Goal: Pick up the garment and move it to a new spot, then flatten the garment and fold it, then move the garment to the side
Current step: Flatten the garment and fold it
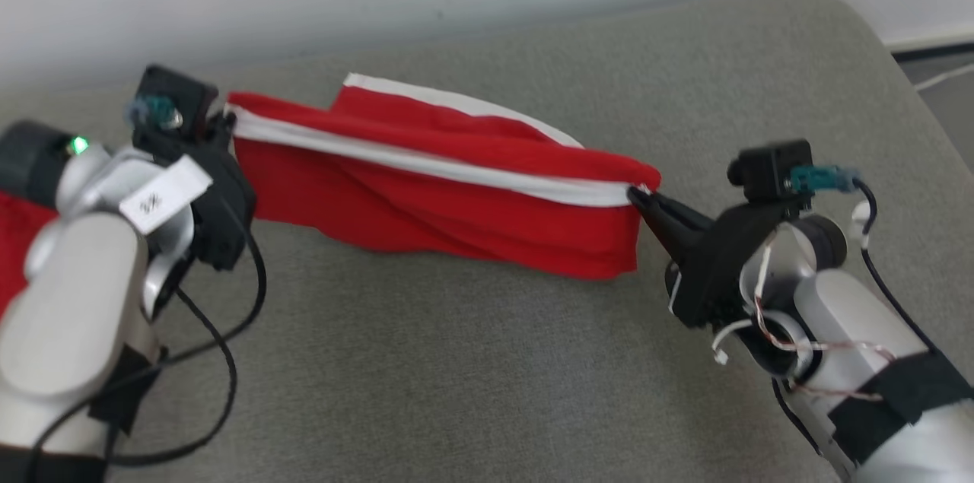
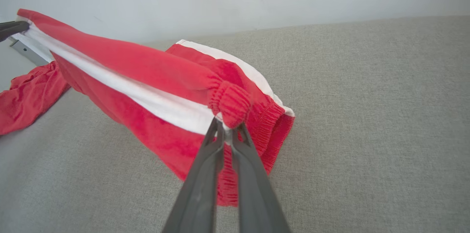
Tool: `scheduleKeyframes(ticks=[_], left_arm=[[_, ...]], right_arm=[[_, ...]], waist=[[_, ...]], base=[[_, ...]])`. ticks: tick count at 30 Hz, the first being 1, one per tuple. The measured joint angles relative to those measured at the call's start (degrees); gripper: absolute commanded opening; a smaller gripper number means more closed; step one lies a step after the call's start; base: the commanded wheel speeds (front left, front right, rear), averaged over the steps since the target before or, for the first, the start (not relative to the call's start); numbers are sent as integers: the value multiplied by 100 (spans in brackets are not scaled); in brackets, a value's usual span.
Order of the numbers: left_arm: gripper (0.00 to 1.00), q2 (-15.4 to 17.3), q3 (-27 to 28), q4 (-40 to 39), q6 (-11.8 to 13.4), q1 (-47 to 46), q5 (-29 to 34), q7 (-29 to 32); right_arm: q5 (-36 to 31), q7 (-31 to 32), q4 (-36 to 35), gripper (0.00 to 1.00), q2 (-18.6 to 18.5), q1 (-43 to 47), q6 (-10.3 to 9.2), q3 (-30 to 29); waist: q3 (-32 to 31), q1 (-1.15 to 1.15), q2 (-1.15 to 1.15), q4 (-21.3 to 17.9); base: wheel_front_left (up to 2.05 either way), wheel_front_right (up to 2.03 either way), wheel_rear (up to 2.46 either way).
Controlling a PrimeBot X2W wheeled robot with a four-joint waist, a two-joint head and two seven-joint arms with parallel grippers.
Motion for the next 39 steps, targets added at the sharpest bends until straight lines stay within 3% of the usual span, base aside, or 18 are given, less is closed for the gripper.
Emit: scheduleKeyframes(ticks=[10,18,32,33,34,35,36,39], left_arm=[[0,471,-872,637,0,-1582,-381,539],[0,432,-1283,1248,1,-2377,-742,754],[0,556,-2023,2048,0,-3149,-1094,350],[0,546,-2054,2111,0,-3179,-1105,316],[40,532,-2089,2164,0,-3202,-1124,257],[93,510,-2134,2225,0,-3215,-1133,193],[100,482,-2137,2283,1,-3217,-1150,115],[100,435,-2175,2447,1,-3256,-1233,-78]], right_arm=[[234,336,555,0,468,-1153,-9,-67],[293,382,1074,0,722,-1805,-10,-148],[269,15,1667,0,1024,-2310,133,-21],[245,-36,1701,19,1034,-2349,147,-25],[237,-89,1727,65,1036,-2368,156,-36],[237,-134,1766,100,1040,-2372,172,-52],[238,-170,1806,100,1040,-2373,187,-59],[234,-304,1933,100,1042,-2419,234,-55]], waist=[[806,0,0,-390],[1493,0,1,-693],[2215,-1,0,-1002],[2237,0,0,-1008],[2251,0,0,-1008],[2256,0,1,-1000],[2253,0,0,-987],[2206,-1,0,-947]], base=[[0,0,0],[0,0,0],[0,0,0],[0,0,0],[0,0,0],[0,0,0],[0,0,0],[0,0,0]])
